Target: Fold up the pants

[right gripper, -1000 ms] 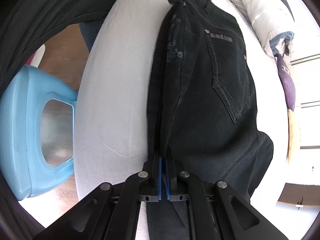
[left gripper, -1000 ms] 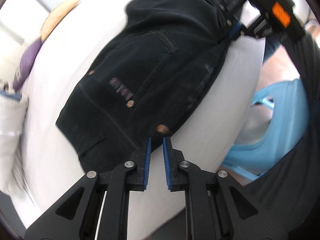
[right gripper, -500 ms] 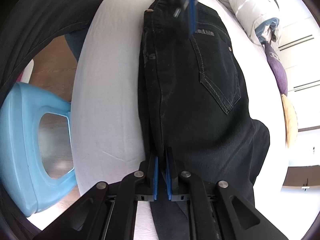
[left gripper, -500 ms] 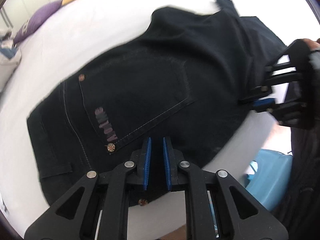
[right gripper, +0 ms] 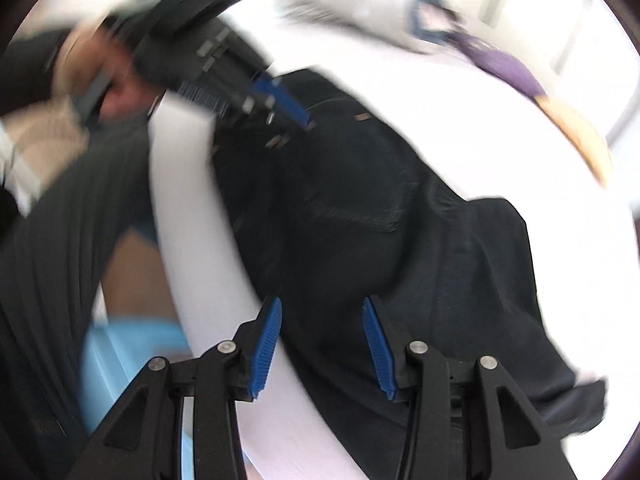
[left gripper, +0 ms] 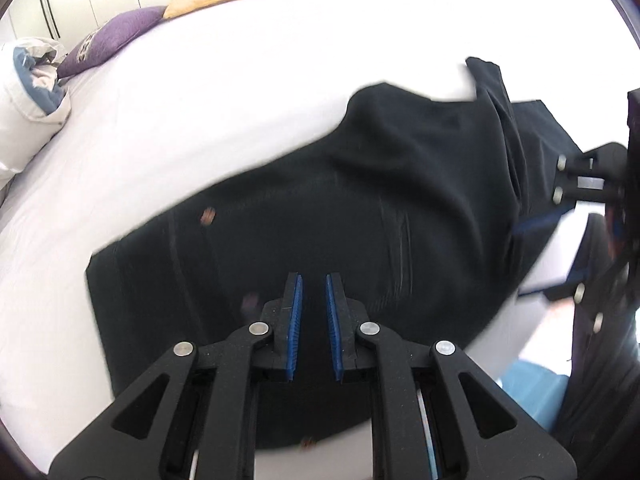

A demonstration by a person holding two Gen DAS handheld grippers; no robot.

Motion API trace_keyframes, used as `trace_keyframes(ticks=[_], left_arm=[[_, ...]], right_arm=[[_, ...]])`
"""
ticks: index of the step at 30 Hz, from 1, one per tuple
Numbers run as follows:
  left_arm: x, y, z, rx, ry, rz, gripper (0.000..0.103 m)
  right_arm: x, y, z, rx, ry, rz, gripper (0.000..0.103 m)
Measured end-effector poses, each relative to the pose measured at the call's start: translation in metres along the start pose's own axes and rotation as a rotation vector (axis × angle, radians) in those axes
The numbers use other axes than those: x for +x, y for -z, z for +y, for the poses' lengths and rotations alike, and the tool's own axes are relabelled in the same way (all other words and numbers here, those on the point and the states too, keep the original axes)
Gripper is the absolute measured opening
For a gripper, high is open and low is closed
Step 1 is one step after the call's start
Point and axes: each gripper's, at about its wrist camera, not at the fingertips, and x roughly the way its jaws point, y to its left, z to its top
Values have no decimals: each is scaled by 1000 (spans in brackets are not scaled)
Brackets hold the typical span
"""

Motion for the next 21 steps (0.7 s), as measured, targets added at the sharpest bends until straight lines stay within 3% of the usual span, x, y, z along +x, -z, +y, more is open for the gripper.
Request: trace_keyframes(ticks=[2,5,10,13,17,21], left_arm=[[21,-12,-9,-6,3,17,12],[65,-16,-11,-11,-28,130,12],[55,-31,-25,-7,-63,74,12],[51,-49,-41,6,-51,42,12],[82,-60,-46,-55,-42,109,12],[93,-63,-40,-141,-17,112,12]], right_arm=[[17,8,-13,112,-33,29,46],[39,29,-21,220,-45,125,47],[-14,57,-44,375,-80,-33,47],[-58,94,-106,670,-51,-190,56],[-101,168,-208,1096,47,-343,57],[-127,216,-269,1364,122,-498,59]])
